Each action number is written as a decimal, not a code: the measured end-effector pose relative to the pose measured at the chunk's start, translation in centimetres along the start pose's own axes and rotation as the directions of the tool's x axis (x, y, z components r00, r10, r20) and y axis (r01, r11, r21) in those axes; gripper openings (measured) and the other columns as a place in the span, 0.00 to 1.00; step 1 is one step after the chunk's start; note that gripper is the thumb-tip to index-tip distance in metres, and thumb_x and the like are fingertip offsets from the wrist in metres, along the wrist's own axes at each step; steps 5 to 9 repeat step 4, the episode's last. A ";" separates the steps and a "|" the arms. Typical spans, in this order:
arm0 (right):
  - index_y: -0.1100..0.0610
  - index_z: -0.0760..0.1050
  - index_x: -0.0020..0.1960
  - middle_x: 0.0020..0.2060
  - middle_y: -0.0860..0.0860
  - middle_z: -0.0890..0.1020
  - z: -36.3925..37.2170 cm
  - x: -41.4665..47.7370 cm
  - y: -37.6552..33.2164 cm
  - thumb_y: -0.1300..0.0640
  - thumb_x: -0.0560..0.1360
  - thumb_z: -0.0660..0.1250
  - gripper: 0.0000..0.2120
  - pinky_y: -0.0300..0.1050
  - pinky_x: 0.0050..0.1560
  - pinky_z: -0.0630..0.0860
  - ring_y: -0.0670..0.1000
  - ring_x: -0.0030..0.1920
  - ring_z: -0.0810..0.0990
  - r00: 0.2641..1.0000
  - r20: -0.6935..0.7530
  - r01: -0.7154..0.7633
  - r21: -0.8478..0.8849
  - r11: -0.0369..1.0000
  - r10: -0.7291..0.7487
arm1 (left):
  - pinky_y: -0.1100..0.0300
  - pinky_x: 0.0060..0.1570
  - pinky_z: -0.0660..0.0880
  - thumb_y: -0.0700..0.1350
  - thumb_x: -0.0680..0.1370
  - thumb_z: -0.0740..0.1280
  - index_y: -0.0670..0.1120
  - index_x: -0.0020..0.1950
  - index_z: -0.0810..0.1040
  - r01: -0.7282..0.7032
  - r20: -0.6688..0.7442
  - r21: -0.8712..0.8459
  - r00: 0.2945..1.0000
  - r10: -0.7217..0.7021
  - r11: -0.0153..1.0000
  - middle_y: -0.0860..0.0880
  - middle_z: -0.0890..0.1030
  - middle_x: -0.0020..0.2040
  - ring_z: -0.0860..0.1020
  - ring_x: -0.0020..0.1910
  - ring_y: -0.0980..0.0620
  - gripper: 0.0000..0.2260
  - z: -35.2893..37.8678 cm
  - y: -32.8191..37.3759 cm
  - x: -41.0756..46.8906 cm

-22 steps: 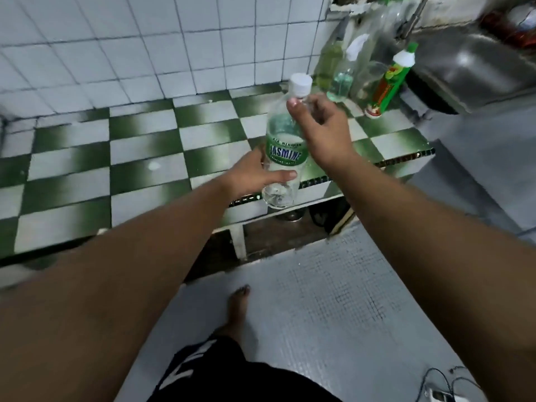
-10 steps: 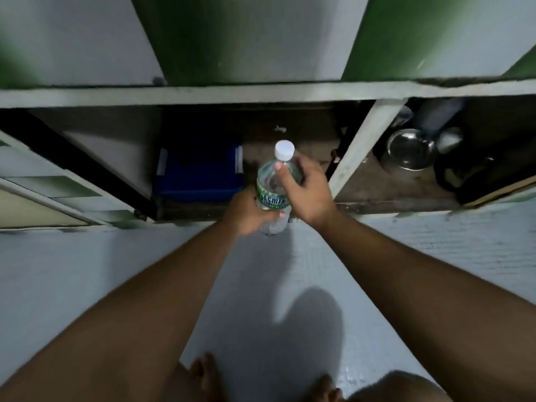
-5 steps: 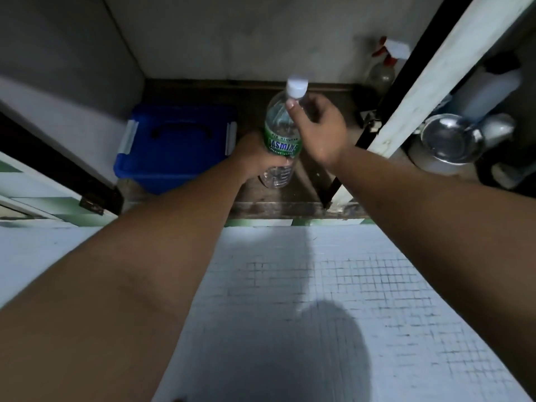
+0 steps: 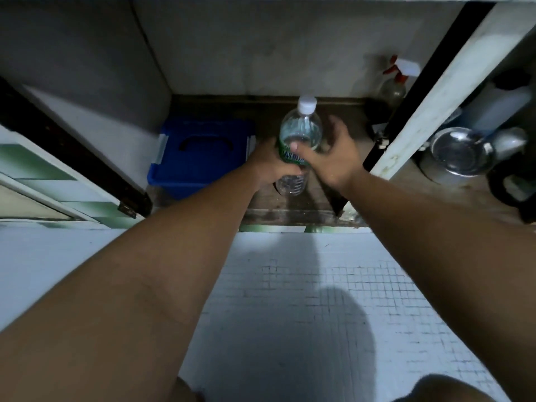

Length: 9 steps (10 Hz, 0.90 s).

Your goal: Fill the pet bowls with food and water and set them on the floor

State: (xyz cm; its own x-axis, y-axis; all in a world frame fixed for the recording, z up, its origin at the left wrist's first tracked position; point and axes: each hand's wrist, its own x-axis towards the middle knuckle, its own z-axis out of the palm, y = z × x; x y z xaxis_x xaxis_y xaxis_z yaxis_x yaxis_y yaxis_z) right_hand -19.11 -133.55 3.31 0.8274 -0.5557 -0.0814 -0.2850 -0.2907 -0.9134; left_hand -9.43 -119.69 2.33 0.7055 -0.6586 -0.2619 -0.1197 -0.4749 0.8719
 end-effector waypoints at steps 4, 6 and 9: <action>0.51 0.67 0.74 0.61 0.40 0.77 -2.4 -7.8 -5.8 0.36 0.66 0.77 0.42 0.32 0.56 0.70 0.41 0.58 0.75 0.980 0.112 -0.168 0.052 0.984 0.162 | 0.54 0.61 0.74 0.55 0.64 0.83 0.54 0.72 0.73 0.155 0.081 0.131 0.983 -0.167 0.979 0.56 0.79 0.64 0.77 0.61 0.55 0.39 -3.3 5.8 -9.1; 0.51 0.67 0.74 0.61 0.40 0.77 -2.4 -7.8 -5.8 0.36 0.66 0.77 0.42 0.32 0.56 0.70 0.41 0.58 0.75 0.980 0.112 -0.168 0.052 0.984 0.162 | 0.54 0.61 0.74 0.55 0.64 0.83 0.54 0.72 0.73 0.155 0.081 0.131 0.983 -0.167 0.979 0.56 0.79 0.64 0.77 0.61 0.55 0.39 -3.3 5.8 -9.1; 0.51 0.67 0.74 0.61 0.40 0.77 -2.4 -7.8 -5.8 0.36 0.66 0.77 0.42 0.32 0.56 0.70 0.41 0.58 0.75 0.980 0.112 -0.168 0.052 0.984 0.162 | 0.54 0.61 0.74 0.55 0.64 0.83 0.54 0.72 0.73 0.155 0.081 0.131 0.983 -0.167 0.979 0.56 0.79 0.64 0.77 0.61 0.55 0.39 -3.3 5.8 -9.1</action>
